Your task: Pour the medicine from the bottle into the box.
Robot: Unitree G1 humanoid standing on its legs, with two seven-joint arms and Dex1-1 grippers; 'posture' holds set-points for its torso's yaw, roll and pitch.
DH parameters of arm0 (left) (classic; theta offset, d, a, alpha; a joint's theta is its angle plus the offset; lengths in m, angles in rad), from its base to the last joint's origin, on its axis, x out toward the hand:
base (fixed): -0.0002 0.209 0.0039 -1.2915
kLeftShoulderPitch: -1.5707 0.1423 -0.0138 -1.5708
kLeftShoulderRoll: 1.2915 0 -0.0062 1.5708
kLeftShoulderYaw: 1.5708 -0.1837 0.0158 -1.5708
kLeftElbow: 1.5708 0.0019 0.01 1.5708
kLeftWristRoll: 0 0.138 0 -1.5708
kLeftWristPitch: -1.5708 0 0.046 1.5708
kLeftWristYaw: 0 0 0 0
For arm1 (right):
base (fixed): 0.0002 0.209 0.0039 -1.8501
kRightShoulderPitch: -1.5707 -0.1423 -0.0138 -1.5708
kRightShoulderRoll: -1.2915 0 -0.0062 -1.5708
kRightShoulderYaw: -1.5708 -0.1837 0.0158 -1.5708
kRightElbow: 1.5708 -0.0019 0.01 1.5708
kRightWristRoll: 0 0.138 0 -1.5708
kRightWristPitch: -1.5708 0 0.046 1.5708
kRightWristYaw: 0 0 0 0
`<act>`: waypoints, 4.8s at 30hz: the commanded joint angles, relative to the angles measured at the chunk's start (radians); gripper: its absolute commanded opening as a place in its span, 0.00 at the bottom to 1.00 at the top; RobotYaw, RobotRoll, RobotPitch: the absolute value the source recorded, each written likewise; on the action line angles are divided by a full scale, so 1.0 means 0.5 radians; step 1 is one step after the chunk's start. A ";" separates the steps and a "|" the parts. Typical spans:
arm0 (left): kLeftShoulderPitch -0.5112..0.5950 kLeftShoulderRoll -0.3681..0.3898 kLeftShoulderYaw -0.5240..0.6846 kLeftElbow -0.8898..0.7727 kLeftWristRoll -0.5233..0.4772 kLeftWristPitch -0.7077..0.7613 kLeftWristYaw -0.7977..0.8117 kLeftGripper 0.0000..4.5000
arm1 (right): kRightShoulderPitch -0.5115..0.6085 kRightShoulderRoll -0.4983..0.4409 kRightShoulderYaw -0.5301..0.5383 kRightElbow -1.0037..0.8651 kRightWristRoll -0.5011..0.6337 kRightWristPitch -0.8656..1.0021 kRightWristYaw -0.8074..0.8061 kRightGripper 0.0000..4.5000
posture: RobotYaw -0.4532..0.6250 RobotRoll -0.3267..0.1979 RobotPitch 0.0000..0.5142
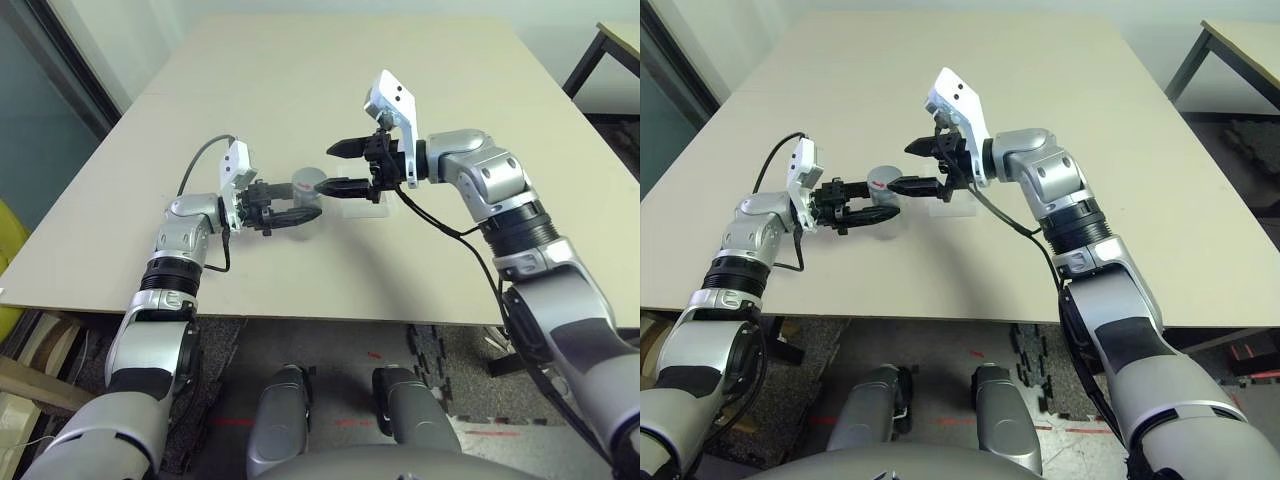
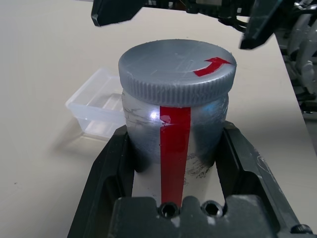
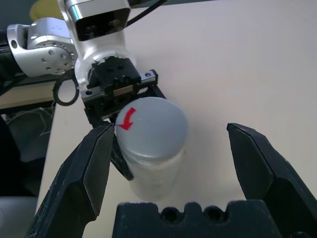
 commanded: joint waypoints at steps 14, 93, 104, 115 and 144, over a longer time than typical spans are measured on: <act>-0.014 -0.023 -0.043 -0.043 -0.062 0.030 0.006 0.55 | 0.099 0.039 0.027 -0.176 0.027 0.104 0.046 0.63 | 0.38 0.62 0.12; 0.072 0.001 -0.185 -0.384 -0.172 0.240 -0.085 0.55 | 0.129 0.026 0.017 -0.081 0.090 -0.161 0.155 1.00 | 0.39 0.62 0.12; 0.086 0.004 -0.186 -0.403 -0.172 0.261 -0.080 0.55 | 0.123 0.019 -0.034 0.036 0.046 -0.220 0.114 1.00 | 0.39 0.62 0.12; 0.092 0.019 -0.181 -0.394 -0.179 0.264 -0.073 0.55 | 0.206 -0.252 -0.178 -0.076 0.164 -0.125 0.178 1.00 | 0.39 0.62 0.13; 0.108 0.021 -0.184 -0.366 -0.166 0.206 -0.062 0.55 | 0.273 -0.353 -0.190 -0.535 0.324 0.178 0.206 1.00 | 0.39 0.62 0.12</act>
